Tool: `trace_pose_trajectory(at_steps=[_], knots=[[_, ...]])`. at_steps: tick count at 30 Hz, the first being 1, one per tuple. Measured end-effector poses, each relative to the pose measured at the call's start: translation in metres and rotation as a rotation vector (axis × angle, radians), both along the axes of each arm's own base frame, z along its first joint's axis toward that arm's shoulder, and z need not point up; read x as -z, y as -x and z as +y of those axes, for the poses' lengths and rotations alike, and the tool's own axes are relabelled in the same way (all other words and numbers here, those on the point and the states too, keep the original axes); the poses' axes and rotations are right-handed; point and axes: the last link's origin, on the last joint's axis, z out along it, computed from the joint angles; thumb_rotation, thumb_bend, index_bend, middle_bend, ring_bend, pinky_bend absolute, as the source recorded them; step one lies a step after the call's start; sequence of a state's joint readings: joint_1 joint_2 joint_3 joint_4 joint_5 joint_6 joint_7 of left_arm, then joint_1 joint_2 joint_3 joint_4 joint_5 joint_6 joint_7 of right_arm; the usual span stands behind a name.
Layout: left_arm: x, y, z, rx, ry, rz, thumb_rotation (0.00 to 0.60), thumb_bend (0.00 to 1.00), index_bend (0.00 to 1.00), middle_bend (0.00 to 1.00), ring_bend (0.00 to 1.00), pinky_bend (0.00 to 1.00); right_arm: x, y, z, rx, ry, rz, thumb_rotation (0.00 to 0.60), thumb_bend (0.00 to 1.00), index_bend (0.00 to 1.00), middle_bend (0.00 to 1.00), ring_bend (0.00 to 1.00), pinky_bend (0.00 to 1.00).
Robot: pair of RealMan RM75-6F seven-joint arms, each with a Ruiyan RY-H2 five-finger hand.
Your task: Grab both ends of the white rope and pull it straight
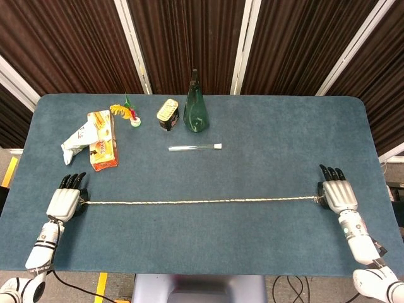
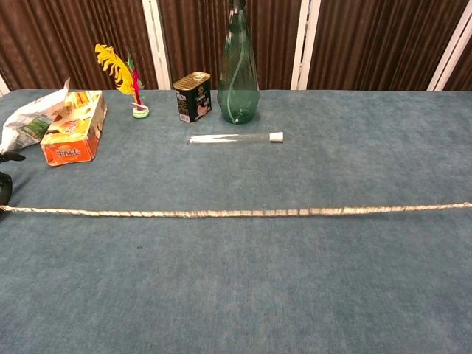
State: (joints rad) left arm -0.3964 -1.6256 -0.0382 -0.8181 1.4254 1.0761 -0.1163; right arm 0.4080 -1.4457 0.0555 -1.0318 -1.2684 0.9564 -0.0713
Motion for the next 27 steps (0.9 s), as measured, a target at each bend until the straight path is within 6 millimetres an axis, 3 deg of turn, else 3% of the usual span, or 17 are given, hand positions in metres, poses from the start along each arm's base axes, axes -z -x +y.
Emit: trace_pose_trajectory(at_steps=[4, 6, 10, 14, 17, 27], knots=[[0.006, -0.003, -0.002, 0.008, 0.030, -0.011, 0.600, 0.43, 0.42, 0.04, 0.00, 0.02, 0.004, 0.000, 0.000, -0.007, -0.009, -0.002, 0.600, 0.73, 0.73, 0.10, 0.00, 0.00], [0.007, -0.004, -0.002, 0.009, 0.038, -0.016, 0.600, 0.43, 0.27, 0.03, 0.00, 0.02, 0.005, 0.000, 0.000, -0.008, -0.013, 0.000, 0.600, 0.73, 0.65, 0.10, 0.00, 0.00], [0.008, -0.003, -0.003, 0.002, 0.051, -0.027, 0.600, 0.42, 0.02, 0.01, 0.00, 0.02, 0.007, 0.003, 0.002, 0.013, -0.047, 0.014, 0.600, 0.69, 0.31, 0.02, 0.00, 0.00], [0.005, -0.001, -0.004, -0.016, 0.061, -0.035, 0.600, 0.42, 0.00, 0.00, 0.00, 0.02, 0.007, 0.009, 0.003, 0.058, -0.096, 0.043, 0.600, 0.47, 0.05, 0.00, 0.00, 0.00], [0.001, 0.001, -0.005, -0.033, 0.067, -0.039, 0.600, 0.41, 0.00, 0.00, 0.00, 0.02, 0.005, 0.010, 0.004, 0.086, -0.114, 0.063, 0.600, 0.40, 0.00, 0.00, 0.00, 0.00], [-0.031, -0.006, -0.018, -0.020, 0.014, -0.124, 0.600, 0.39, 0.00, 0.00, 0.00, 0.02, -0.017, 0.001, 0.011, 0.055, -0.052, 0.055, 0.600, 0.35, 0.00, 0.00, 0.00, 0.00]])
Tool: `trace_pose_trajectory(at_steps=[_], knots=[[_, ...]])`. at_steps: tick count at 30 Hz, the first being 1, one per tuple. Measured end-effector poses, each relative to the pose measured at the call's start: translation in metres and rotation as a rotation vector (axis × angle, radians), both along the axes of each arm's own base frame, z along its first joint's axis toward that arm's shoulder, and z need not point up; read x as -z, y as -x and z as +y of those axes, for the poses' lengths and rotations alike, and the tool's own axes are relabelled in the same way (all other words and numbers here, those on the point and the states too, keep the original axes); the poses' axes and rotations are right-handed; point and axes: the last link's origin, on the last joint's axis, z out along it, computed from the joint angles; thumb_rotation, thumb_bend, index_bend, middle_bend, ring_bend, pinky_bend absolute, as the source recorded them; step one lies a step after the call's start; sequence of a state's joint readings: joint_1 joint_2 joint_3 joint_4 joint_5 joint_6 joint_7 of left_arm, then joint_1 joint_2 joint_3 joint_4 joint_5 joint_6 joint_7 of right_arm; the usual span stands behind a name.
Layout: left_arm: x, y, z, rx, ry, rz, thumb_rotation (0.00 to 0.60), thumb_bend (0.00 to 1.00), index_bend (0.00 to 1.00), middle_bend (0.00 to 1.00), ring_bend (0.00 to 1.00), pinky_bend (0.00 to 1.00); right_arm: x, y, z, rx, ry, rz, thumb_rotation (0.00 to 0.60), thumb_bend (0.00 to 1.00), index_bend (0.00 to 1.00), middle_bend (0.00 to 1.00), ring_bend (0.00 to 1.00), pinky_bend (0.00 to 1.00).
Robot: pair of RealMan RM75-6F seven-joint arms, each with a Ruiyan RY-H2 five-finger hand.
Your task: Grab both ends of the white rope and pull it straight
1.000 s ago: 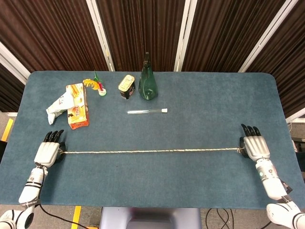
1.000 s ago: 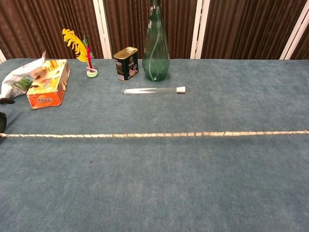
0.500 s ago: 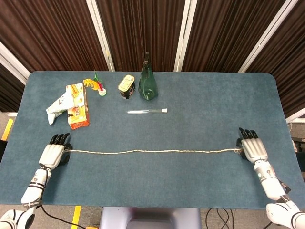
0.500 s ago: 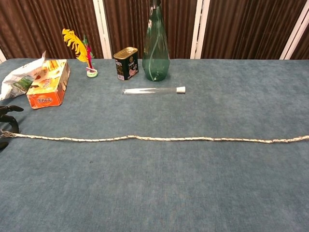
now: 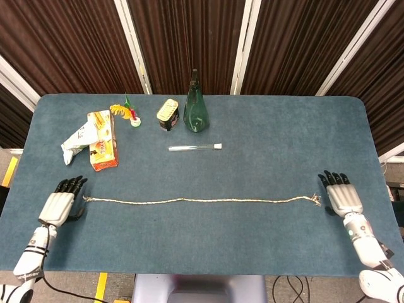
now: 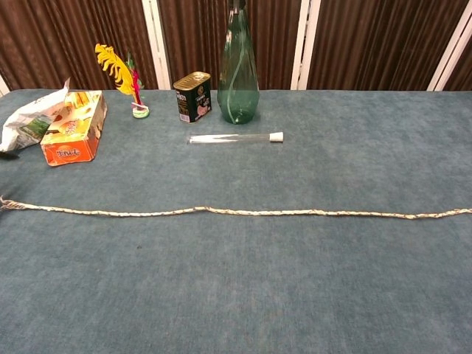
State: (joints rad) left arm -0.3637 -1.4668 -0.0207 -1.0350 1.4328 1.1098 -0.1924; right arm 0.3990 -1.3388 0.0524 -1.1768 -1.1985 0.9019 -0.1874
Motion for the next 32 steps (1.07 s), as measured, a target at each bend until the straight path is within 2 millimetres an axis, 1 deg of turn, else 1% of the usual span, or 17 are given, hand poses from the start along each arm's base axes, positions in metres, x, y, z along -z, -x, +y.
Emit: trace_pose_trajectory(at_steps=[4, 7, 9, 12, 13, 15, 16, 19, 22, 24, 26, 32], knots=[[-0.025, -0.011, -0.012, 0.047, -0.076, -0.046, 0.600, 0.40, 0.00, 0.00, 0.00, 0.02, -0.021, -0.011, 0.012, -0.052, 0.080, -0.032, 0.600, 0.35, 0.00, 0.00, 0.00, 0.00], [-0.039, -0.019, -0.023, 0.068, -0.110, -0.067, 0.600, 0.40, 0.00, 0.00, 0.00, 0.02, -0.039, -0.020, 0.025, -0.095, 0.139, -0.067, 0.600, 0.35, 0.00, 0.00, 0.00, 0.00], [-0.045, -0.023, -0.031, 0.074, -0.117, -0.074, 0.600, 0.39, 0.00, 0.00, 0.00, 0.02, -0.048, -0.025, 0.034, -0.122, 0.173, -0.088, 0.600, 0.35, 0.00, 0.00, 0.00, 0.00], [-0.052, -0.029, -0.046, 0.084, -0.129, -0.076, 0.600, 0.39, 0.00, 0.00, 0.00, 0.02, -0.062, -0.032, 0.055, -0.160, 0.227, -0.126, 0.600, 0.35, 0.00, 0.00, 0.00, 0.00], [-0.054, -0.032, -0.054, 0.089, -0.135, -0.075, 0.600, 0.39, 0.00, 0.00, 0.00, 0.02, -0.067, -0.035, 0.067, -0.174, 0.251, -0.145, 0.600, 0.35, 0.00, 0.00, 0.00, 0.00], [-0.057, -0.036, -0.066, 0.093, -0.143, -0.068, 0.600, 0.39, 0.00, 0.00, 0.00, 0.02, -0.071, -0.038, 0.081, -0.187, 0.270, -0.163, 0.600, 0.35, 0.00, 0.00, 0.00, 0.00], [-0.059, -0.037, -0.074, 0.095, -0.144, -0.057, 0.600, 0.39, 0.00, 0.00, 0.00, 0.02, -0.073, -0.040, 0.093, -0.197, 0.278, -0.178, 0.600, 0.35, 0.00, 0.00, 0.00, 0.00], [-0.063, -0.040, -0.088, 0.091, -0.148, -0.029, 0.600, 0.39, 0.00, 0.00, 0.00, 0.02, -0.078, -0.047, 0.119, -0.241, 0.281, -0.197, 0.600, 0.33, 0.00, 0.00, 0.00, 0.00], [-0.070, -0.039, -0.096, 0.077, -0.162, -0.005, 0.600, 0.39, 0.00, 0.00, 0.00, 0.02, -0.085, -0.054, 0.140, -0.279, 0.310, -0.202, 0.600, 0.33, 0.00, 0.00, 0.00, 0.00], [-0.072, -0.037, -0.096, 0.068, -0.163, -0.002, 0.600, 0.39, 0.00, 0.00, 0.00, 0.02, -0.088, -0.055, 0.150, -0.288, 0.330, -0.198, 0.600, 0.33, 0.00, 0.00, 0.00, 0.00], [-0.074, -0.037, -0.096, 0.062, -0.165, -0.001, 0.600, 0.39, 0.00, 0.00, 0.00, 0.02, -0.089, -0.055, 0.155, -0.282, 0.338, -0.193, 0.600, 0.33, 0.00, 0.00, 0.00, 0.00], [-0.075, -0.039, -0.096, 0.082, -0.172, -0.001, 0.600, 0.39, 0.00, 0.00, 0.00, 0.02, -0.083, -0.051, 0.150, -0.244, 0.295, -0.177, 0.600, 0.33, 0.00, 0.00, 0.00, 0.00]])
